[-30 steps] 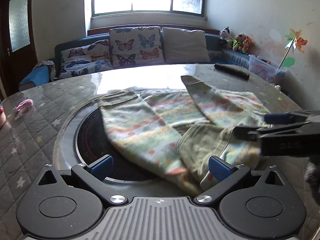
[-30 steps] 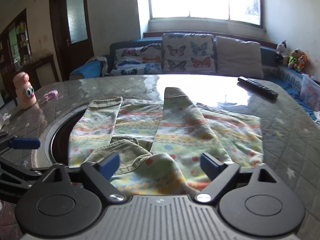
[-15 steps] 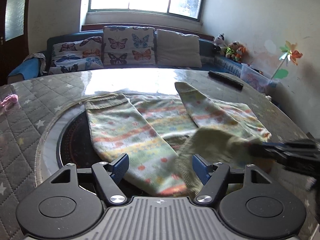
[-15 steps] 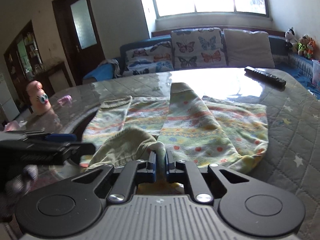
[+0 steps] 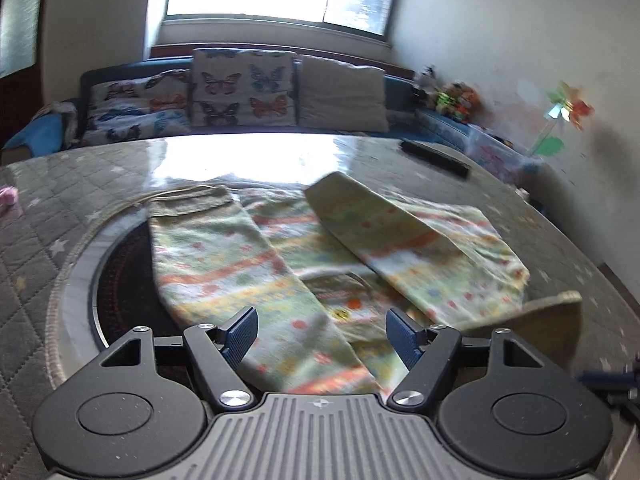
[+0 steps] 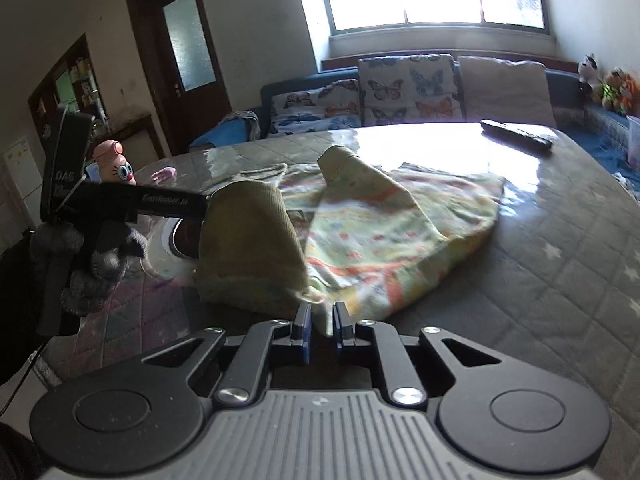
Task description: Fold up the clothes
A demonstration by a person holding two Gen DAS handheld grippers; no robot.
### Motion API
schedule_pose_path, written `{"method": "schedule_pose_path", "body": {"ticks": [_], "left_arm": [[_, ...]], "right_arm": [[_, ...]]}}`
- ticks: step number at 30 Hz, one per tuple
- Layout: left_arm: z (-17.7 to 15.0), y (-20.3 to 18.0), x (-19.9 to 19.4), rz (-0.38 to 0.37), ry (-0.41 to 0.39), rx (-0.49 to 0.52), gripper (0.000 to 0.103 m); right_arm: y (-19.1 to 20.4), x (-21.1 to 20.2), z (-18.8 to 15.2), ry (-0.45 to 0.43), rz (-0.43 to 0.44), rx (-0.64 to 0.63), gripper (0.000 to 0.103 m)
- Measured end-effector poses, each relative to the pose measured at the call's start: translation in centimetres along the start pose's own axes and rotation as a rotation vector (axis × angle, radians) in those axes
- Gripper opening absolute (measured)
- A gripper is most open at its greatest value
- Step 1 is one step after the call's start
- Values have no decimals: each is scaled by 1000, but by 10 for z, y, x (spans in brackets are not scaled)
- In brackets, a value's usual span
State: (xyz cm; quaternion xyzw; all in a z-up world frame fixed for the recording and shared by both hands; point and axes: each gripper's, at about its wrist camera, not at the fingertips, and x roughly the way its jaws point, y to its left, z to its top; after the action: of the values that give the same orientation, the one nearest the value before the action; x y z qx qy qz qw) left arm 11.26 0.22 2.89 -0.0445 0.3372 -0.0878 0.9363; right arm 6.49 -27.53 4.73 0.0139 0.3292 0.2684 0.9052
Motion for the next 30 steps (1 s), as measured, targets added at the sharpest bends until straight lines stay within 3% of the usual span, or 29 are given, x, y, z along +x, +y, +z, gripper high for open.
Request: {"method": "schedule_pose_path", "body": {"ticks": [2,5,8,12,18,30], "left_arm": [[-9,-11,-3,-25,5,57,74],[-22,-26,-8,-64,10,137,75],[-36,-40,-12,-65,11,225,80],[-53,-48,-15,-55,21,306,84],[-62,-44,-14,-56,43,295,86],[-63,-40,-11,-71,39,256,91]], "right_arm": [[-3,-9,2,-13,-10,8,23],[-2,-10,16,-53,-11,-14,27],[3,-3,26,-69,-11,-39,41],[11,24,33,-32,-11,-77,45],[21,70,38,40,-24,-121,48],[24,177,98,92,-110,-198,47]]}}
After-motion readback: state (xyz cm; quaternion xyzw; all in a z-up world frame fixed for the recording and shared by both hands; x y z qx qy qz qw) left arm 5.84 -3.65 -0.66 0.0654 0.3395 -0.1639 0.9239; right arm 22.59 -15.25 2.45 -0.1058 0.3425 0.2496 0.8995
